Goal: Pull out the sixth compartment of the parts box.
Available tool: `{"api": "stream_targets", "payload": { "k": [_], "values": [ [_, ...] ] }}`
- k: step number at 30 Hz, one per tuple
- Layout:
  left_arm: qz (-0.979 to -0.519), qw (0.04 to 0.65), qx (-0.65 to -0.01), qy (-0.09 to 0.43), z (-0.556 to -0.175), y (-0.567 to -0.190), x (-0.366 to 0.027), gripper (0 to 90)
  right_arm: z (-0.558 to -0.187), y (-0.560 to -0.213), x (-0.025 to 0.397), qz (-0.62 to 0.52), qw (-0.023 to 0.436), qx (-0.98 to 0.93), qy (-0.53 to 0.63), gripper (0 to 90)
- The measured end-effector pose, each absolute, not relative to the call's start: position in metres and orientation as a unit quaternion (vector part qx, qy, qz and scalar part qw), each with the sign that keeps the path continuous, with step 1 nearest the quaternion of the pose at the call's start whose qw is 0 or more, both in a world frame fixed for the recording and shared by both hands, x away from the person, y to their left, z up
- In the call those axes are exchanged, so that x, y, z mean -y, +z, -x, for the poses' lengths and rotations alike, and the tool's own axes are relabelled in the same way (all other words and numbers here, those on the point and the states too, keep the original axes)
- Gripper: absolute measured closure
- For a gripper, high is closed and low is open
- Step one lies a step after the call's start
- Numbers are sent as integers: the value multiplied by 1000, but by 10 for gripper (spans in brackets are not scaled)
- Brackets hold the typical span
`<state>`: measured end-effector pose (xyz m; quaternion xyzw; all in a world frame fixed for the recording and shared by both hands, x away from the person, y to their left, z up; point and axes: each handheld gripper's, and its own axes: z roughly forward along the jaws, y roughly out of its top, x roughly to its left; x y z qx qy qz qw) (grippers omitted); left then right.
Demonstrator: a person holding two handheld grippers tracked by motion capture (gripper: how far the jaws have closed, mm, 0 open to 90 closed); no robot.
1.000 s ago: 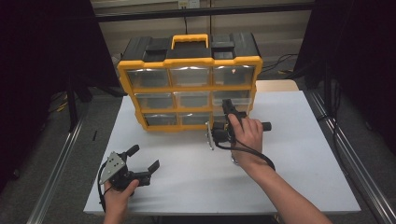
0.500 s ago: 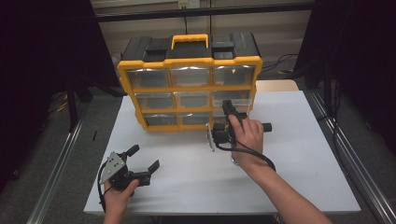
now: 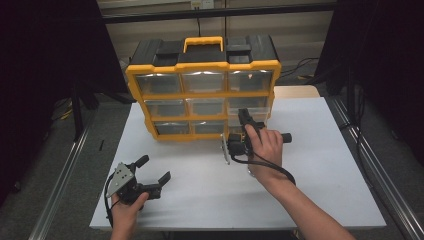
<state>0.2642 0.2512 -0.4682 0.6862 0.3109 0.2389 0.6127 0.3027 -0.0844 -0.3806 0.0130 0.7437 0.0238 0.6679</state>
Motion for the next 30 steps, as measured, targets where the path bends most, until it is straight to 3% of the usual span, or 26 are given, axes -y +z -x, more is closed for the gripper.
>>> {"api": "stream_targets", "payload": {
  "k": [30],
  "values": [
    [-695,603,-307,245,-264,-468,-254,23,-294,-379,83,-4,666,-745,22,795]
  ]
}}
